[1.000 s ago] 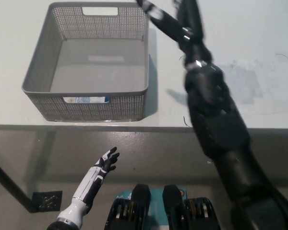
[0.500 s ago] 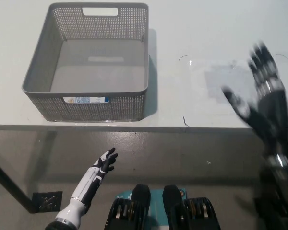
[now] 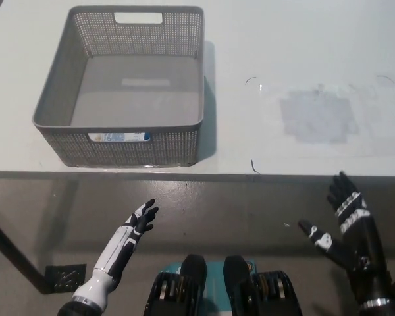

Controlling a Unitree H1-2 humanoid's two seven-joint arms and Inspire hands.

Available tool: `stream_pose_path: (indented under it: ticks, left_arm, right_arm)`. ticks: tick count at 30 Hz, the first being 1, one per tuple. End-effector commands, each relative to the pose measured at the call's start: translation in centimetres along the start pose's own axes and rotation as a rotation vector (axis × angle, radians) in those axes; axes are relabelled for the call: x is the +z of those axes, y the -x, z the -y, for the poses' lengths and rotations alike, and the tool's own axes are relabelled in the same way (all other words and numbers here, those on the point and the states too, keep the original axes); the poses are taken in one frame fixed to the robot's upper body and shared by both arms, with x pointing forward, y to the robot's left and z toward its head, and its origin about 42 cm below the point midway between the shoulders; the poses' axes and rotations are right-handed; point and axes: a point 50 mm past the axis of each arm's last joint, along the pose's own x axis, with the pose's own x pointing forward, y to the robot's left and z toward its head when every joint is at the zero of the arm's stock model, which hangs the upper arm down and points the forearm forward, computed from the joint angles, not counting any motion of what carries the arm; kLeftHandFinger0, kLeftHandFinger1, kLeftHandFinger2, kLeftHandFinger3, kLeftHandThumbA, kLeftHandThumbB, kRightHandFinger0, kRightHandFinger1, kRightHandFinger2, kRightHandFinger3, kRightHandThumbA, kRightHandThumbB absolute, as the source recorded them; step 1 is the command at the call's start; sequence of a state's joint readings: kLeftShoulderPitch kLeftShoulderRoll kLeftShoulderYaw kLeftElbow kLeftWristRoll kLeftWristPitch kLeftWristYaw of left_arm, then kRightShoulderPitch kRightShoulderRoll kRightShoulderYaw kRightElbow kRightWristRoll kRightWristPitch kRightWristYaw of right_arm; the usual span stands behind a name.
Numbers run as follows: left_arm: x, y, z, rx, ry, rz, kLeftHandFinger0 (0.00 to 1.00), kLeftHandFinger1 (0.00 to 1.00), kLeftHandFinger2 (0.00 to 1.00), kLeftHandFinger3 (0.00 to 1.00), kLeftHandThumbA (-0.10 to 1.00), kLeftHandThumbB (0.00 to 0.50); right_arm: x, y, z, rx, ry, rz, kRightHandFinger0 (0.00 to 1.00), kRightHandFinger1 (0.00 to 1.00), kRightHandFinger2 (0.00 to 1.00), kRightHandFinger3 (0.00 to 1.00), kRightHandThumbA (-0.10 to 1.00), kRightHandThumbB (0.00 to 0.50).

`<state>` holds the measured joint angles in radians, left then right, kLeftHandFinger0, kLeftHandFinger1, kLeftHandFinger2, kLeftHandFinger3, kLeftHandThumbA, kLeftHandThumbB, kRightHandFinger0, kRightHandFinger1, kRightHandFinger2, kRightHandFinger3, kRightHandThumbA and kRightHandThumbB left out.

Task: Use the right hand to pick up a shampoo and place it into a container on the left side

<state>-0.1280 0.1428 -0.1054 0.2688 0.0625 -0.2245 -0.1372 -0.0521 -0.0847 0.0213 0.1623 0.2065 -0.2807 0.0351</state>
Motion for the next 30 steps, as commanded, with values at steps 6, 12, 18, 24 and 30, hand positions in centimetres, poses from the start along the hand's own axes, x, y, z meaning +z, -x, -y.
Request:
stream_pose_path:
  ticks: [6, 12, 18, 24, 30]
  left_arm:
    - [0.9, 0.0, -0.4, 0.006, -0.009, 0.065, 1.00, 1.00, 1.00, 1.00, 0.98, 0.082]
    - [1.0, -0.1, -0.6, 0.013, -0.010, 0.065, 1.00, 1.00, 1.00, 1.00, 0.98, 0.071]
    - [1.2, -0.9, -1.1, 0.017, -0.006, 0.083, 1.00, 1.00, 1.00, 1.00, 0.98, 0.068]
    - [0.8, -0.3, -0.7, 0.020, 0.013, 0.074, 1.00, 1.00, 1.00, 1.00, 1.00, 0.073]
    - [0.6, -0.1, -0.6, 0.027, 0.019, 0.071, 1.00, 1.00, 1.00, 1.00, 0.98, 0.077]
  right_arm:
    - [0.1, -0.4, -0.5, 0.052, -0.052, 0.022, 1.00, 1.00, 1.00, 1.00, 0.89, 0.179]
    - [0.0, -1.1, -0.4, 0.057, -0.057, 0.020, 1.00, 1.00, 1.00, 1.00, 0.88, 0.194]
    - [0.5, -2.6, -0.5, 0.064, -0.043, 0.033, 1.00, 1.00, 1.00, 1.00, 0.86, 0.202]
    - [0.5, -2.4, -0.4, 0.071, -0.019, 0.014, 1.00, 1.00, 1.00, 1.00, 0.84, 0.200]
    - [0.6, -2.5, -0.5, 0.080, -0.017, 0.009, 1.00, 1.00, 1.00, 1.00, 0.81, 0.217]
